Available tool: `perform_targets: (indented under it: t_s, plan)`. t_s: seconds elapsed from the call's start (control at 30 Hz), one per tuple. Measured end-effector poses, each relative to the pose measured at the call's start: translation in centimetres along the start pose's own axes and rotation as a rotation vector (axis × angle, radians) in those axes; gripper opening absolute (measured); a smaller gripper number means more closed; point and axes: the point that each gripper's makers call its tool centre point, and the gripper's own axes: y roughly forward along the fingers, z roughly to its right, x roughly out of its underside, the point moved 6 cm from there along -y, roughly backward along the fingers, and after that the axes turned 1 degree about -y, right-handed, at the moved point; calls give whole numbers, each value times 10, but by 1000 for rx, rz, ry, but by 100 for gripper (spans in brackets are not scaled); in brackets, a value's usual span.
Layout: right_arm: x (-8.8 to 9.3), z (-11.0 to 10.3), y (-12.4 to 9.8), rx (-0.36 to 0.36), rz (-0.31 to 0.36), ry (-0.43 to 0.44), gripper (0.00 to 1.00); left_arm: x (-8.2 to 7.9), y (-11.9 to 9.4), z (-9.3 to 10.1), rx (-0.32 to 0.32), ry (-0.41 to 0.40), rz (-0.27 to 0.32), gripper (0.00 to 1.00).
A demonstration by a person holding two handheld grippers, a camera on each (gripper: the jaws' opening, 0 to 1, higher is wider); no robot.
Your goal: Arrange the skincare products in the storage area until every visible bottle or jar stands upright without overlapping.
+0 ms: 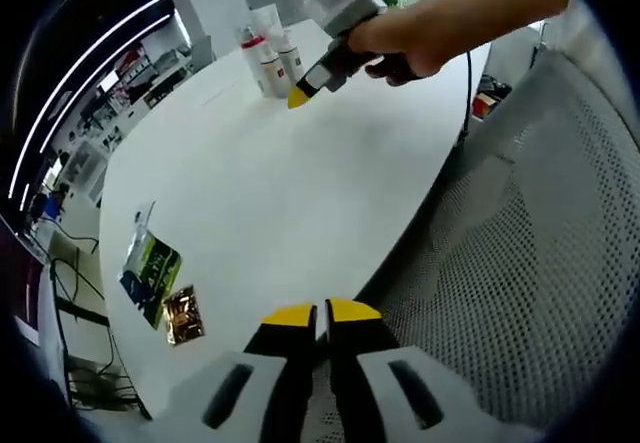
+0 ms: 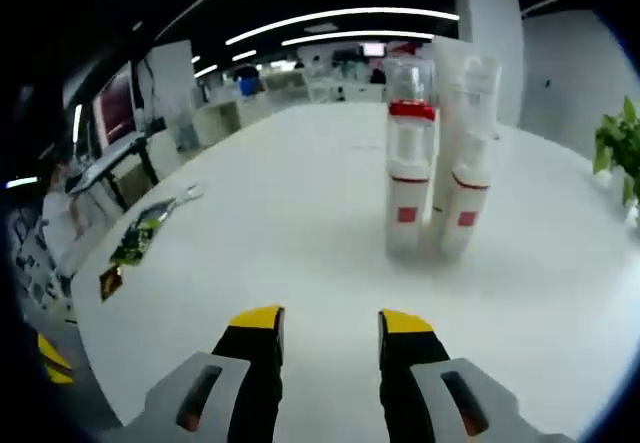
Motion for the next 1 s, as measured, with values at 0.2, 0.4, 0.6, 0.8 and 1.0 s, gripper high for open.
perform_targets:
  t_s: [0.2,0.4,0.6,0.8,1.0]
  plan:
    - [-9,-32,-29,-148,70,-112,35,-7,-5,-5,-22,-2,60,1]
    - [-1,-74,-95,-411,65,-209,35,-22,-9,-15,-39,-112,166,19]
    - [9,-90,-143,-409,191,-624,37,-37,-15,-55,-84,-385,323,44]
    - [18,-100,-139,-429,189,-678,50,-27,7,-74,-77,-679,343,70]
    - [17,-112,-141,-426,266,-840,50,-17,6,-98,-107,-725,334,83]
